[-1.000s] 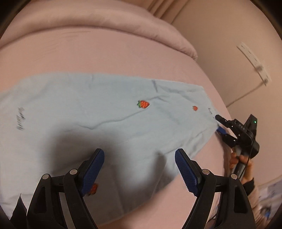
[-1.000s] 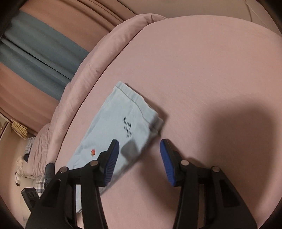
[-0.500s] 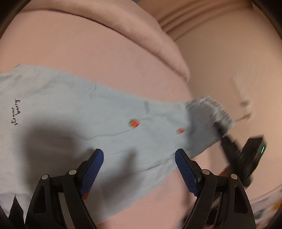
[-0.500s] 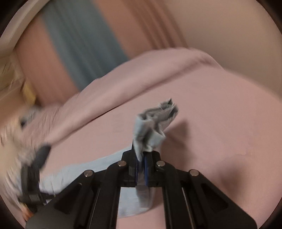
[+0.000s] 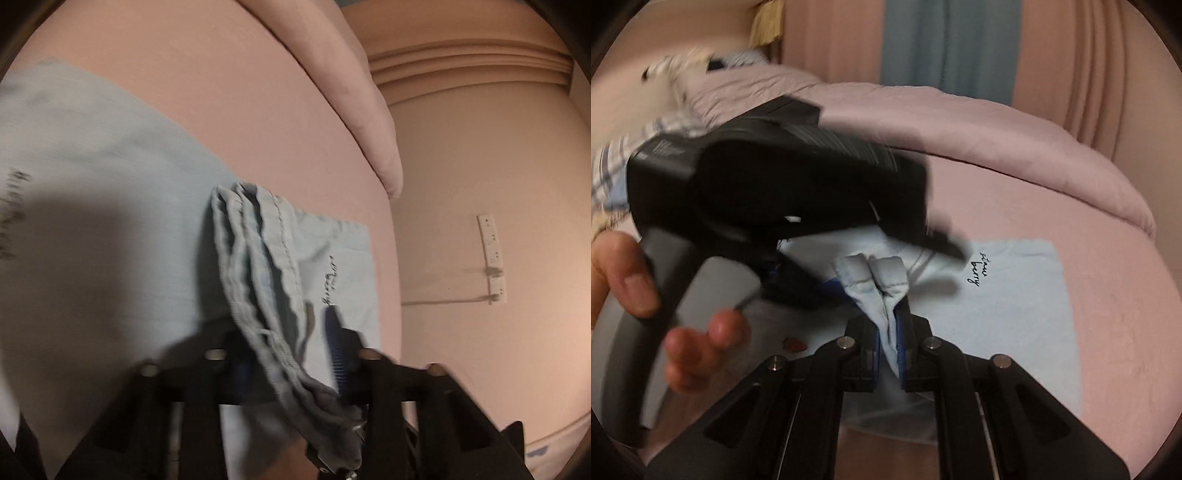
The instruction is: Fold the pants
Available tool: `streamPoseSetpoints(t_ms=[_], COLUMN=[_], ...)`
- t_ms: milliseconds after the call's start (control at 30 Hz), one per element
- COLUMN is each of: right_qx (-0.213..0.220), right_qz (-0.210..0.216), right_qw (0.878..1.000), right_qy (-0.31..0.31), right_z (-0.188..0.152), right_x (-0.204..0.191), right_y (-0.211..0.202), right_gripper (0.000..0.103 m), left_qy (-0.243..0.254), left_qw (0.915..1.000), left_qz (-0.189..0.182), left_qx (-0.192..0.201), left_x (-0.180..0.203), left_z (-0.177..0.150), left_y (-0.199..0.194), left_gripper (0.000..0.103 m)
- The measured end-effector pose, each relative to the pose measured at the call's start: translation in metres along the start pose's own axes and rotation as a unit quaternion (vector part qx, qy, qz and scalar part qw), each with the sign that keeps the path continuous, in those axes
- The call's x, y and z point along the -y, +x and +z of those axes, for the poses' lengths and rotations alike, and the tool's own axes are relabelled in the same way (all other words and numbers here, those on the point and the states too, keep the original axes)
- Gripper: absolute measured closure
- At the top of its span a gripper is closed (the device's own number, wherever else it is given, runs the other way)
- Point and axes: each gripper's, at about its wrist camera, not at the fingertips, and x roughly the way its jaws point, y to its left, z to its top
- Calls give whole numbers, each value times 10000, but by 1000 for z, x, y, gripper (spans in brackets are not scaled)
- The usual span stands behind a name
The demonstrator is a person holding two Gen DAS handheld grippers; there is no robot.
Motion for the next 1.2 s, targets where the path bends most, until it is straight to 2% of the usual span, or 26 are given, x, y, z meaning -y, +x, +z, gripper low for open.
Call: streamPoseSetpoints(t_ms=[200,300,367,400,467,500,567,633,667,700,767,833,867,900,967,1000,1033,1067,1100,1167,1200], right_qx=[205,288,177,38,-394,-607,-545,-410,-334,-276,-236,-203,-189,-171,-184,-207,-228,-234,-247,-260,-293], right_qz=[123,315,403,409,443,655,1020,1412,1561,1568,1383,1151,1096,1043,948,888,834,816,785,688,606], right_qw=[9993,9986,9983,9980,9966,9953,9933,9887,9857,9844,9840,9830,9828,9827,9828,9828,9820,9814,9801,9795,9797], right_qy=[-289,-314,-389,-488,-564,-374,-51,285,534,753,1094,1416,1475,1523,1572,1609,1678,1722,1808,1873,1887], right_z=[8,11,11,9,2,-2,-5,-4,-4,-3,-1,-1,0,-2,-4,-7,-10,-10,-10,-17,-16], right_x=[-25,-39,-48,-53,-59,-56,-44,-25,-9,6,32,62,69,74,79,78,80,77,79,81,84], right_y=[-4,-3,7,16,32,36,25,7,-3,-10,-18,-29,-31,-35,-37,-37,-36,-36,-35,-33,-30], right_gripper=[93,93,92,90,72,69,59,57,57,57,55,55,55,55,54,54,54,54,54,54,54], left_qy=[618,700,709,626,403,408,566,777,848,912,865,664,533,444,568,639,669,720,839,1097,1104], left_qw=[9947,9908,9878,9869,9896,9883,9836,9803,9800,9800,9829,9891,9910,9916,9883,9869,9862,9847,9793,9712,9707], left_qz=[376,760,1206,1374,1240,1269,1401,1456,1461,1489,1421,1193,1155,1182,1382,1450,1488,1571,1840,2106,2120], left_qx=[737,874,680,569,599,743,990,1083,1050,959,787,558,414,273,297,297,291,209,111,201,260], left_x=[10,1,-10,-16,-29,-30,-26,-22,-20,-18,-18,-24,-26,-27,-22,-18,-16,-14,-11,-7,-4], left_z=[2,4,7,8,11,9,5,1,2,2,2,1,0,-1,-4,-7,-9,-11,-14,-23,-25], left_y=[-33,-31,-23,-21,-32,-44,-61,-72,-73,-71,-65,-55,-49,-41,-35,-36,-36,-33,-27,-25,-28], left_gripper=[88,88,86,84,80,70,62,61,57,45,35,34,28,27,27,32,43,73,86,88,90])
